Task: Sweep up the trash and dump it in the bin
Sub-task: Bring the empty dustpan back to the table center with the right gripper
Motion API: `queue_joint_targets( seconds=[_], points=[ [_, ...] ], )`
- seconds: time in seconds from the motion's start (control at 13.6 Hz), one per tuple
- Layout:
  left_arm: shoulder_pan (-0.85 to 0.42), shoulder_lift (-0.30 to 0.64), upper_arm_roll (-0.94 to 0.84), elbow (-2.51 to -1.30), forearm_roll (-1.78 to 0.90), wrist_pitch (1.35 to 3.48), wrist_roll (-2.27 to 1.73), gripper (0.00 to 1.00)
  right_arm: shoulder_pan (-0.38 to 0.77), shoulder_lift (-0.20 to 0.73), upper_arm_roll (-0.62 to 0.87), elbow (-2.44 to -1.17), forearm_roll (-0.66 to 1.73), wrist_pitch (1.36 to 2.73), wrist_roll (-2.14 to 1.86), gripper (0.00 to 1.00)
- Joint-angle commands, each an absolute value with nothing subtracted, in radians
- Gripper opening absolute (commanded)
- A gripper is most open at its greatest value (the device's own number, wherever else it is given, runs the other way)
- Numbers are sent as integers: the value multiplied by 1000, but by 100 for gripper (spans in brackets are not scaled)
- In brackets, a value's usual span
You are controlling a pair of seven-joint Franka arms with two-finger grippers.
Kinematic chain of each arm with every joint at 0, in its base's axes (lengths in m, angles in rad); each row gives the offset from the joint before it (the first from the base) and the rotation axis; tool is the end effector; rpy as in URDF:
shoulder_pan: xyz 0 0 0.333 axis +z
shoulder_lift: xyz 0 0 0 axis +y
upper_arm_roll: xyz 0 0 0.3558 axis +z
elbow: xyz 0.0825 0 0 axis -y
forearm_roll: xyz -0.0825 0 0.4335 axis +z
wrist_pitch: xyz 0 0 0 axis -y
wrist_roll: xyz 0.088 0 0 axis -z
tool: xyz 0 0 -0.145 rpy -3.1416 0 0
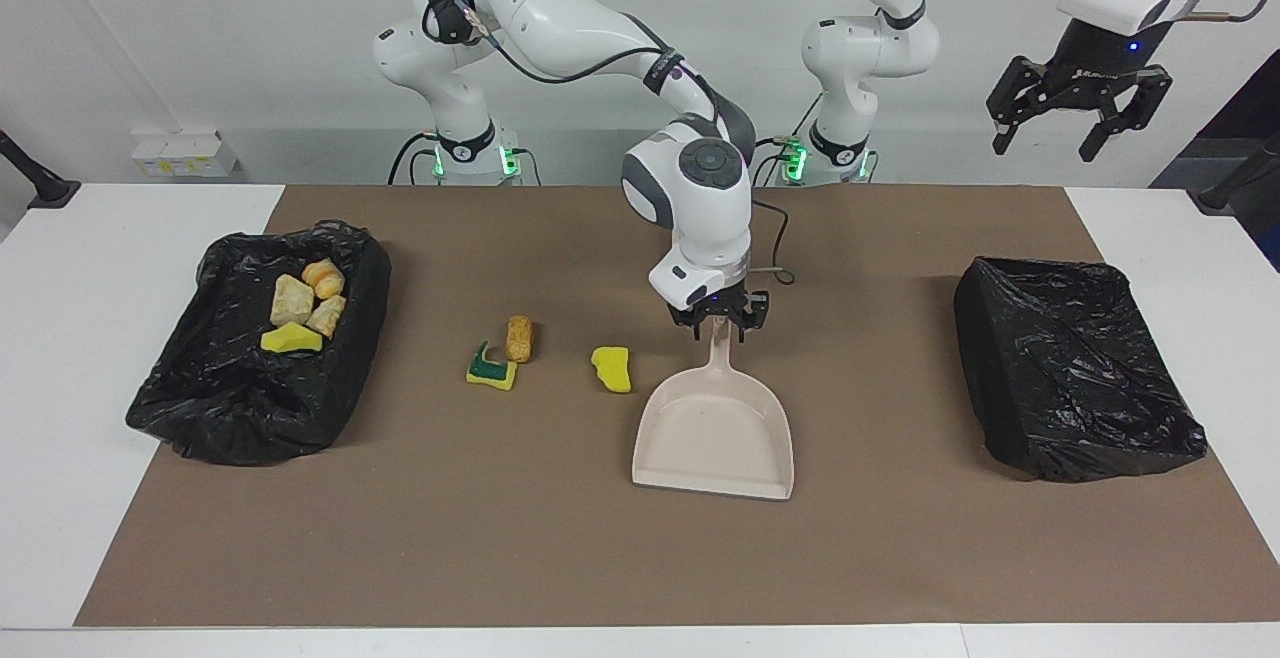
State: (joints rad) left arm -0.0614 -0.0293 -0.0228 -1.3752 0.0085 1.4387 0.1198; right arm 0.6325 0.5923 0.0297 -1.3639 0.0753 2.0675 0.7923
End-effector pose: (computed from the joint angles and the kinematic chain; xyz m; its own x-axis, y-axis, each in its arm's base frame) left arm 0.5753 -0.0475 0.7319 0.9753 -0.2012 0.0909 -0.2002 -0.9796 -0.0200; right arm 0.6325 0.4955 0.3618 0.9856 -0.1685 0.0154 -0.1648 -0.9766 -0.1384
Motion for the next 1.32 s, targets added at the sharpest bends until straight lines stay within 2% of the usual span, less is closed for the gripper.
queue_joint_targets(
  seconds=[0.0, 0.15, 0.51, 0.81, 0.96, 1.1, 1.25],
  points=[
    [-49, -38, -31, -1373, 5, 1420, 115, 100, 615, 505, 37, -1422, 74, 1993, 749, 100],
    [-49, -40, -31, -1373, 5, 1417, 117, 100, 621, 433, 38, -1497, 74, 1973, 721, 100],
    [-66, -51, -41, -1385, -2, 1399, 109, 100, 641, 200, 40, -1787, 75, 1973, 672, 100],
    [-100, -43, -54, -1413, -6, 1502, 109, 100, 719, 88, 40, -1963, 77, 1988, 702, 100],
    [-147, -29, -54, -1448, -8, 1557, 75, 100, 751, 28, 43, -2067, 81, 2044, 753, 100],
    [-228, -28, -54, -1550, -6, 1697, -47, 100, 805, -64, 43, -2237, 135, 2194, 779, 100],
    [-308, 9, -52, -1611, 1, 1778, -115, 100, 851, -83, 43, -2289, 144, 2207, 814, 100]
  ],
)
